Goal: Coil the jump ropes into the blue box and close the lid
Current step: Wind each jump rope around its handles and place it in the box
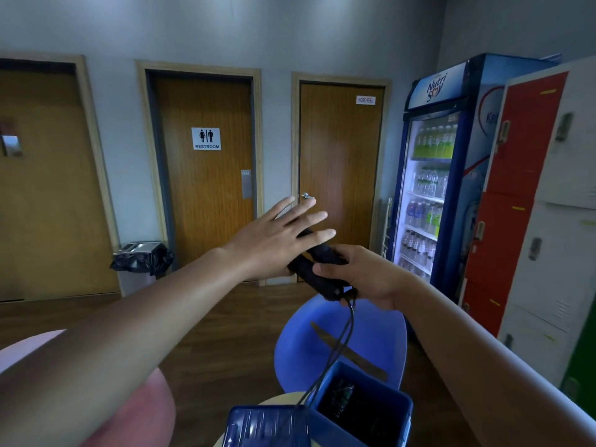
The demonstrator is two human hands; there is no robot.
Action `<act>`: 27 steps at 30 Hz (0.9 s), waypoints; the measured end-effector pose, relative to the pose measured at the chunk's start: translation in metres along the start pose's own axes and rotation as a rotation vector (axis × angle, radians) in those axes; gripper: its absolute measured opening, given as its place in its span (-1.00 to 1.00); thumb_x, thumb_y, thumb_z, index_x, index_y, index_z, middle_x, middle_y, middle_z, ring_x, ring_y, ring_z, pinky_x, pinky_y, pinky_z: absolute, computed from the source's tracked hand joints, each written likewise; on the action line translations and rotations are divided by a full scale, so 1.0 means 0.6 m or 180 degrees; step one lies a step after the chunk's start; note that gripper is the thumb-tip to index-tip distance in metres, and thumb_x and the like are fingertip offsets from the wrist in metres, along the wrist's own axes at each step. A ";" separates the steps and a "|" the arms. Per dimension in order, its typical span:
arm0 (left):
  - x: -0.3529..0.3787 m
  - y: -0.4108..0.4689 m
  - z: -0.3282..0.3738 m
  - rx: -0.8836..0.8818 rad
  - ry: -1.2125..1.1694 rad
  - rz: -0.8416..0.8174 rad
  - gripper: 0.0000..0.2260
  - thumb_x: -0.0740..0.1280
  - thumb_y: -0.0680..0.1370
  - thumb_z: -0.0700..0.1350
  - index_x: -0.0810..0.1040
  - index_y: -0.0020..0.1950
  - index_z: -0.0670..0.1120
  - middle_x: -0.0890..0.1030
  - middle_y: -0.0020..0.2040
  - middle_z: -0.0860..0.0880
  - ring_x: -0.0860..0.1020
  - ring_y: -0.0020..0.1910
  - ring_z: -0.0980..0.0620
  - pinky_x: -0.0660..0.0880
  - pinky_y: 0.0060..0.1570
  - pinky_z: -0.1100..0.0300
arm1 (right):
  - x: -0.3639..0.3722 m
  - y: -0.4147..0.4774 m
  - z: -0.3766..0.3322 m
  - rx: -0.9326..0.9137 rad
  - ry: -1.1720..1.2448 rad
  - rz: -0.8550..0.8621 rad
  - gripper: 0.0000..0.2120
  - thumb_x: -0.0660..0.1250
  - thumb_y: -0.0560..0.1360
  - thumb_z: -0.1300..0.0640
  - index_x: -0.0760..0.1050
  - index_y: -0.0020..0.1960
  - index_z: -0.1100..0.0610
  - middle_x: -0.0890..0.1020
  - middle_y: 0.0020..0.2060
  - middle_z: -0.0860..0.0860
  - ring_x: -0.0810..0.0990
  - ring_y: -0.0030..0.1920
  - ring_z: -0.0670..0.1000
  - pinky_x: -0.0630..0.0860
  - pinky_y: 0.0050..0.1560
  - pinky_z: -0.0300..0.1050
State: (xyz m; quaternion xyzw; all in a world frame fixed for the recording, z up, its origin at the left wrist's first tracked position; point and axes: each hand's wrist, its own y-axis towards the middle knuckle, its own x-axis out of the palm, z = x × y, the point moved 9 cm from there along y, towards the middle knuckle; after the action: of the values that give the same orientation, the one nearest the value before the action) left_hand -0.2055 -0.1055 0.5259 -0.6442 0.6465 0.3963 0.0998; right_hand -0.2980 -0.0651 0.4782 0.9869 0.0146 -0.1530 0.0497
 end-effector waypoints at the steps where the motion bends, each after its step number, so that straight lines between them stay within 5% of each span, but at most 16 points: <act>1: -0.006 0.008 -0.001 0.0046 -0.0034 0.0102 -0.37 0.37 0.56 -0.09 0.20 0.59 0.02 0.31 0.55 -0.15 0.14 0.60 -0.20 -0.04 0.58 -0.14 | -0.003 0.001 -0.007 -0.0034 -0.0066 0.0043 -0.68 0.41 0.55 0.07 0.51 0.23 0.21 0.62 -0.10 0.13 0.61 -0.24 0.03 0.52 -0.37 -0.18; 4: -0.019 0.018 -0.023 -0.0127 -0.0454 0.0169 -0.57 0.40 0.53 -0.11 0.41 0.38 -0.02 0.56 0.24 -0.09 0.52 0.26 -0.13 0.42 0.35 -0.09 | -0.013 -0.006 -0.015 -0.0155 0.0196 0.0138 -0.62 0.43 0.53 0.08 0.48 0.29 0.16 0.61 -0.04 0.14 0.64 -0.20 0.02 0.53 -0.33 -0.23; 6: -0.015 0.013 -0.044 -0.0309 -0.0798 0.0050 -0.60 0.39 0.53 -0.12 0.41 0.35 0.00 0.55 0.22 -0.06 0.50 0.22 -0.08 0.46 0.26 -0.06 | -0.010 -0.013 -0.005 -0.0175 0.0377 0.0012 -0.58 0.44 0.52 0.11 0.43 0.33 0.13 0.60 0.01 0.14 0.64 -0.14 0.09 0.56 -0.25 -0.21; 9: 0.002 -0.001 -0.067 -0.0539 -0.1201 -0.0123 -0.60 0.41 0.53 -0.15 0.40 0.33 0.02 0.54 0.21 -0.02 0.49 0.21 -0.04 0.50 0.20 -0.05 | -0.015 -0.015 0.010 -0.0222 0.0239 0.0054 -0.68 0.38 0.57 0.19 0.44 0.29 0.16 0.61 -0.20 0.06 0.59 -0.19 0.06 0.57 -0.06 -0.04; 14: 0.017 -0.013 -0.087 -0.0889 -0.1625 -0.0065 -0.65 0.38 0.55 -0.17 0.37 0.26 0.09 0.53 0.07 0.05 0.51 0.03 0.04 0.57 -0.04 0.03 | -0.039 -0.015 -0.010 -0.0453 0.0110 0.0305 -0.96 0.35 0.59 0.18 0.55 0.02 0.14 0.56 -0.33 0.01 0.56 -0.21 0.08 0.51 0.02 0.06; 17: 0.015 -0.016 -0.101 -0.1127 -0.1813 0.0112 -0.68 0.37 0.55 -0.18 0.39 0.23 0.08 0.54 -0.01 0.07 0.54 -0.09 0.07 0.60 -0.15 0.04 | -0.049 -0.013 -0.025 -0.0609 0.0080 0.0417 -0.97 0.35 0.59 0.16 0.56 0.00 0.11 0.52 -0.39 -0.04 0.49 -0.26 0.05 0.53 0.09 0.22; 21: 0.007 -0.027 -0.123 -0.1901 -0.2121 0.0559 -0.83 0.36 0.58 -0.12 0.47 0.14 0.01 0.57 -0.19 0.05 0.56 -0.28 0.08 0.52 -0.35 0.12 | -0.078 -0.014 -0.058 -0.0872 0.0182 0.1068 -0.86 0.28 0.63 0.22 0.48 0.18 0.15 0.45 -0.36 -0.03 0.43 -0.31 0.01 0.58 -0.29 -0.11; 24: 0.022 -0.038 -0.135 -0.2794 -0.3396 0.0871 -0.94 0.35 0.57 -0.16 0.51 0.02 -0.09 0.54 -0.28 0.01 0.50 -0.36 0.05 0.41 -0.37 0.20 | -0.092 -0.007 -0.067 -0.1034 -0.0022 0.1338 -0.90 0.26 0.64 0.18 0.52 0.12 0.15 0.42 -0.43 -0.07 0.41 -0.38 -0.02 0.48 -0.35 -0.10; 27: 0.058 -0.047 -0.116 -0.3881 -0.5959 0.1322 -0.95 0.37 0.48 -0.22 0.51 -0.13 -0.15 0.51 -0.33 -0.04 0.49 -0.38 0.03 0.49 -0.38 0.19 | -0.078 0.004 -0.056 -0.0960 -0.0288 0.1242 -0.87 0.26 0.64 0.13 0.57 0.04 0.12 0.42 -0.47 -0.09 0.41 -0.42 -0.03 0.48 -0.31 -0.02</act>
State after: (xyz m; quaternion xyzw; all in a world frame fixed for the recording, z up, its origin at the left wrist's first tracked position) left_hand -0.1585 -0.1723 0.5396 0.0834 0.1116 0.9794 0.1459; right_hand -0.3322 -0.0649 0.5246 0.9445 -0.1557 -0.1807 0.2257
